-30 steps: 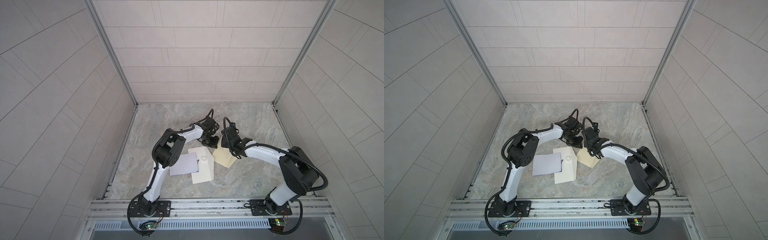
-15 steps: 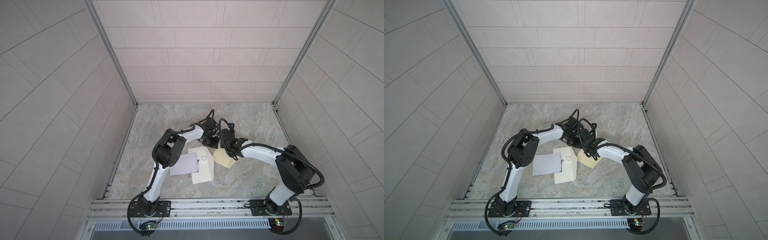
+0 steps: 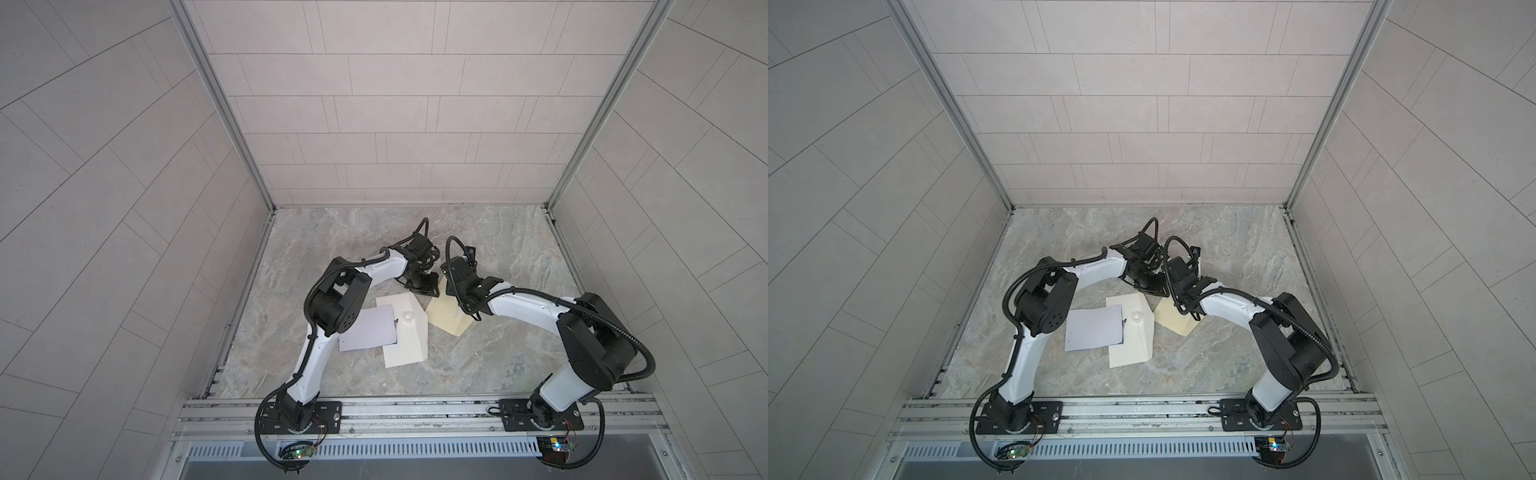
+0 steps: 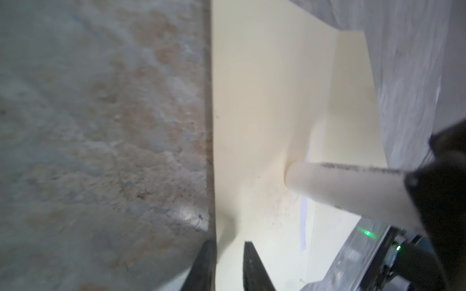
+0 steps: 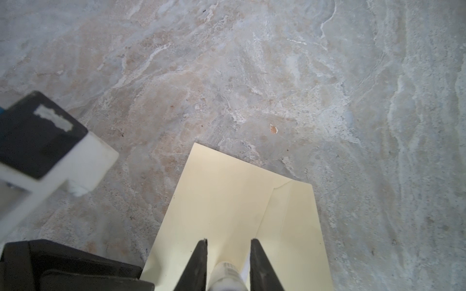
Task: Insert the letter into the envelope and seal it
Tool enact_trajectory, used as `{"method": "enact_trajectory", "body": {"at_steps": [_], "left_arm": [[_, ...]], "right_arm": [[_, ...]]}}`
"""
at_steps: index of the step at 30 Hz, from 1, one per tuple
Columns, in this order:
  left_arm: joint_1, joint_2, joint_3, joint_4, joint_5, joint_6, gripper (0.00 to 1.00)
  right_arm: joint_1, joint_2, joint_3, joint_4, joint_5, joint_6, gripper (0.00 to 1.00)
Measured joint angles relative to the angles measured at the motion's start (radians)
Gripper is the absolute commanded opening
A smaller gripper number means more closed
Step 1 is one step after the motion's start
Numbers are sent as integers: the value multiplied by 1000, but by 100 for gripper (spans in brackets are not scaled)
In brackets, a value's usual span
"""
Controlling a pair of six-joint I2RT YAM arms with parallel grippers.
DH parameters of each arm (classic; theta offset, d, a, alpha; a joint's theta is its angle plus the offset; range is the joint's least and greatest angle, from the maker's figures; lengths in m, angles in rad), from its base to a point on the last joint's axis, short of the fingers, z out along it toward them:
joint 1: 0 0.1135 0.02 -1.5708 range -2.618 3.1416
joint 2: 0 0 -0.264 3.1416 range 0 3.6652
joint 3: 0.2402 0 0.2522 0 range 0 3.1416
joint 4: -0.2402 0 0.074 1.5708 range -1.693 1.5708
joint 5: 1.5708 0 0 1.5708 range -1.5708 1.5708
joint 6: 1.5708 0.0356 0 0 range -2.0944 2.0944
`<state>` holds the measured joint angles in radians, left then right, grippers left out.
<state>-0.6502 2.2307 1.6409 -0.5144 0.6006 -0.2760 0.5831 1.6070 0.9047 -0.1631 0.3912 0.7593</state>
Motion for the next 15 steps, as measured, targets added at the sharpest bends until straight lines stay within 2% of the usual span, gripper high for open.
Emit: {"method": "enact_trajectory", "body": {"at_steps": [4,15], "left_arm": [[1,0,10,-21,54,24,45],[2,51,90,-49,188,49,45]], "right_arm": [[-14,0,-4,15,-18,1,0],[-34,-3,-8,32,-55,9,0]]}}
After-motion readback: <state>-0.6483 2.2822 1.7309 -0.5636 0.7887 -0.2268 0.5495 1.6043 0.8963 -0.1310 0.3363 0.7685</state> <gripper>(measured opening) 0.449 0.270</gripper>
